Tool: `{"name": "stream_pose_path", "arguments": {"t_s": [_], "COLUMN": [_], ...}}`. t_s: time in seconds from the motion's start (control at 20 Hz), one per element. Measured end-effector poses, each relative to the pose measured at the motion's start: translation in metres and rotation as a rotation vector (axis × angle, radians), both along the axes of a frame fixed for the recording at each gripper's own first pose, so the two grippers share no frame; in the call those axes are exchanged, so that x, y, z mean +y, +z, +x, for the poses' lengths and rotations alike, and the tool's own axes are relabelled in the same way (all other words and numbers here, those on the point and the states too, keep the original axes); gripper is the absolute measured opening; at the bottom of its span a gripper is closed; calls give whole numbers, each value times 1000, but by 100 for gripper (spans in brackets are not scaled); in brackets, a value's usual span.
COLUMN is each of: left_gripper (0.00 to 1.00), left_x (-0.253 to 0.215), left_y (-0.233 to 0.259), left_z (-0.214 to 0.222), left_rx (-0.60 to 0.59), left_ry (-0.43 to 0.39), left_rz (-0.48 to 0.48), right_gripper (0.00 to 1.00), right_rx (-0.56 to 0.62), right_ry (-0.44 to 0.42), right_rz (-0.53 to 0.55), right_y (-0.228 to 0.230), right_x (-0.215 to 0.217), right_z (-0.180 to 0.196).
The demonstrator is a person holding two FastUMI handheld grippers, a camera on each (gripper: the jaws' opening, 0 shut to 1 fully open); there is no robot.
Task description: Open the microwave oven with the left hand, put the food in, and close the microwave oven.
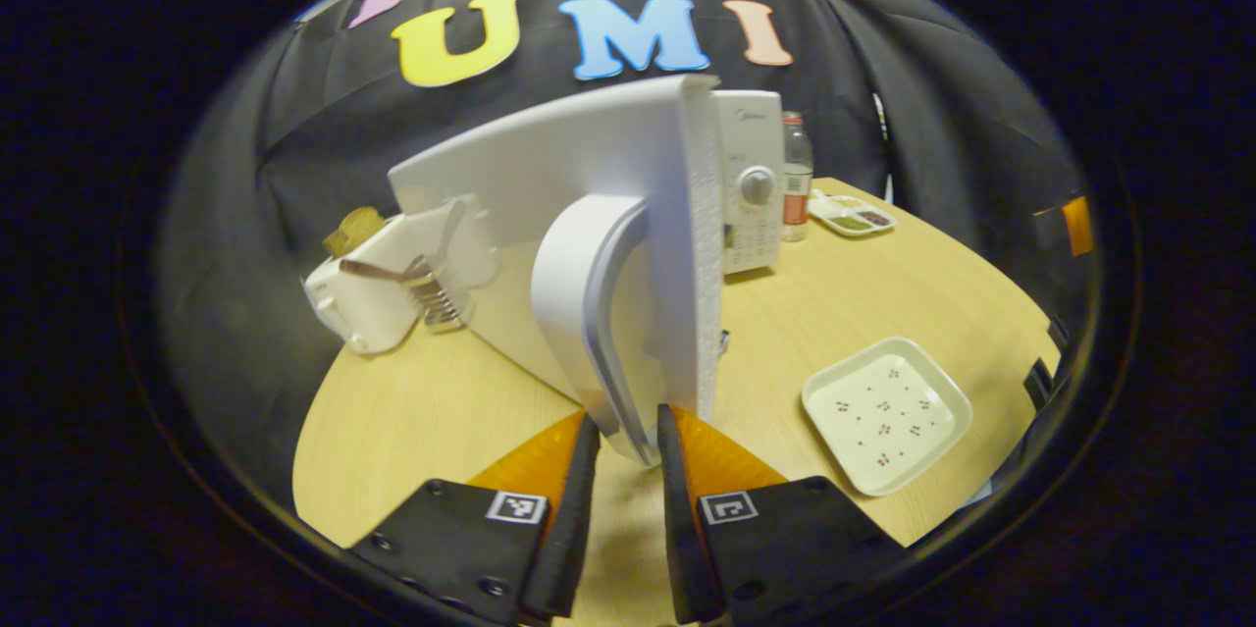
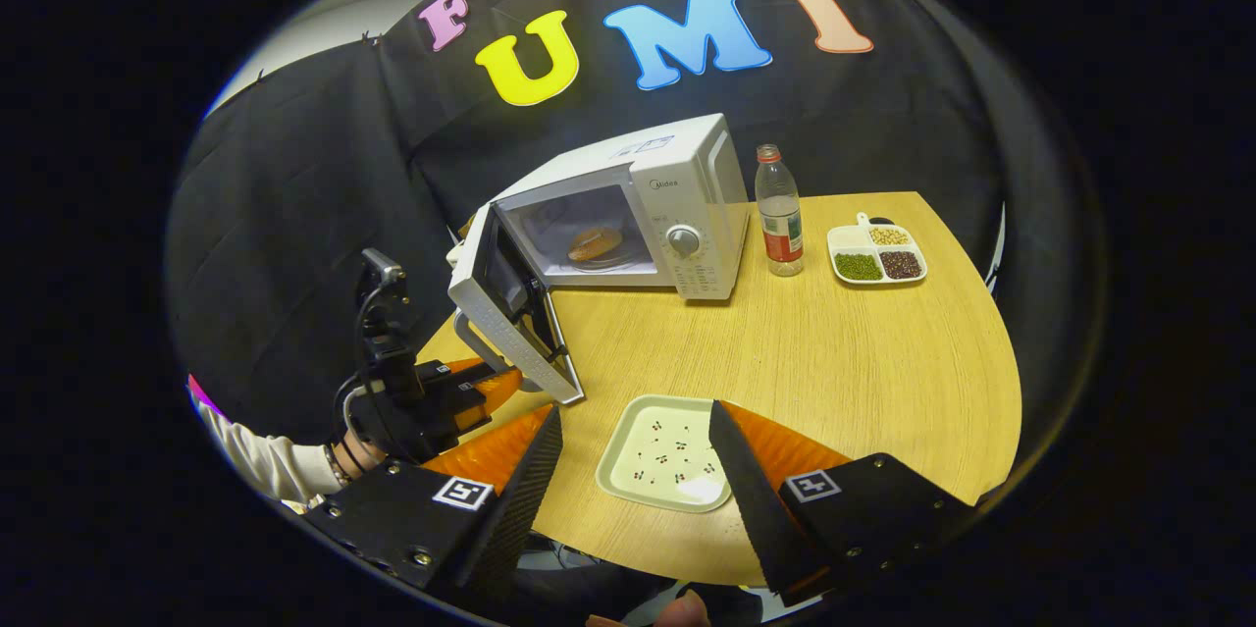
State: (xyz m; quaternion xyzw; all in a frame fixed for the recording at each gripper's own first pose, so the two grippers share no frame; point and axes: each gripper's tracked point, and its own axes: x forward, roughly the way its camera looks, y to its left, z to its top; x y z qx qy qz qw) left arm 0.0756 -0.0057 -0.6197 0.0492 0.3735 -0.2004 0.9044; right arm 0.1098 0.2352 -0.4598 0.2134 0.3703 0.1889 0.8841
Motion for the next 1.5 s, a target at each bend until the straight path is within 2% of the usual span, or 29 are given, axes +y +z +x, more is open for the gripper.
{"name": "stream_pose_path", "arguments": {"t_s": [0.05,0.25,0.45,0.6,0.7,0.75,0.85,0.9,0.95,1.05,1.2,1.4,1.5], "left_gripper": [55,55,75,84,75,80,80,84,80,84,97,92,94], "left_x": [-4,-20,-34,-36,-50,-54,-67,-72,-76,-80,-80,-75,-75], "left_y": [10,39,50,70,77,80,84,86,86,78,74,63,58], "left_z": [5,29,67,96,108,115,128,133,138,152,175,202,213], "left_rx": [-30,-84,-125,-161,-187,-199,-218,-224,-221,-216,-225,-229,-232], "left_ry": [-32,-91,-136,-157,-181,-191,-214,-222,-230,-231,-212,-188,-179], "left_rz": [-9,-136,-198,-240,-282,-289,-311,-330,-352,-355,-365,-340,-332], "right_gripper": [93,93,92,93,93,93,92,92,92,92,93,92,92], "right_rx": [7,29,45,54,68,74,83,85,85,92,102,117,121], "right_ry": [-3,-22,-70,-112,-133,-140,-149,-150,-151,-148,-153,-156,-160], "right_rz": [0,-5,-19,-36,-42,-43,-48,-52,-57,-69,-73,-79,-77], "right_y": [-1,-3,-4,-4,-7,-7,-7,-7,-7,-9,-11,-14,-16], "right_x": [4,10,4,-4,-6,-6,-4,-3,-3,-1,0,0,-1], "right_z": [1,6,10,11,10,11,11,10,11,11,13,17,20]}}
